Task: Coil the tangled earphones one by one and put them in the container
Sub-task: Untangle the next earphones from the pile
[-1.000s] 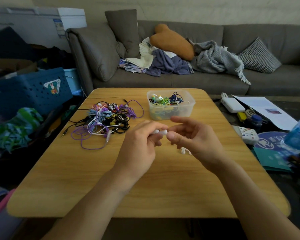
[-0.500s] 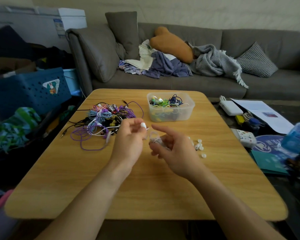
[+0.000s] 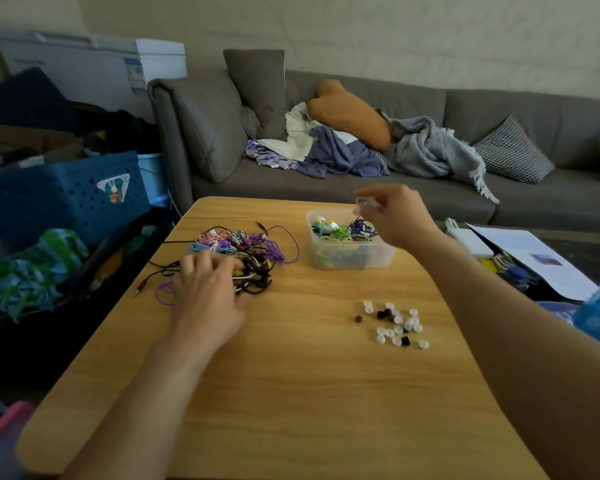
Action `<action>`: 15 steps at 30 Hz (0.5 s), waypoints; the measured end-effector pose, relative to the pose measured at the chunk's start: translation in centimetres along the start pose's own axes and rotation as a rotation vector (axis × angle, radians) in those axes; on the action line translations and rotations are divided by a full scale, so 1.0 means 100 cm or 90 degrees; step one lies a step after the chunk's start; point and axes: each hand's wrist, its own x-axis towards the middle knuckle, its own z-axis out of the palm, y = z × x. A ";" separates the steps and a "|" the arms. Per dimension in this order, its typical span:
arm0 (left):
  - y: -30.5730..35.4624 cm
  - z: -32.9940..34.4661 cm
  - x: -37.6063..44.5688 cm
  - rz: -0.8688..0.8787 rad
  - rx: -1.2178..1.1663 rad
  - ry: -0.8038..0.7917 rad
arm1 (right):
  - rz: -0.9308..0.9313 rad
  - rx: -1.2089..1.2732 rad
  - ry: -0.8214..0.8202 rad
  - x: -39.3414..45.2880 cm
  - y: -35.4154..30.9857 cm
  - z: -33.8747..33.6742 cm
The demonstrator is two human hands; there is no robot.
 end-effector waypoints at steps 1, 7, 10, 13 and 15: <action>-0.003 0.000 0.000 -0.003 0.018 -0.009 | 0.009 -0.014 -0.008 0.009 0.001 0.003; -0.015 0.004 0.006 -0.034 0.024 -0.039 | 0.061 -0.096 -0.174 0.018 0.012 0.035; -0.015 0.006 0.007 -0.022 0.030 -0.019 | 0.039 -0.093 -0.056 0.011 0.019 0.051; -0.014 0.004 0.006 -0.011 -0.005 0.028 | -0.029 -0.069 0.079 -0.012 0.004 0.062; -0.013 0.000 0.006 -0.009 -0.038 0.068 | -0.117 0.033 0.106 -0.034 -0.019 0.069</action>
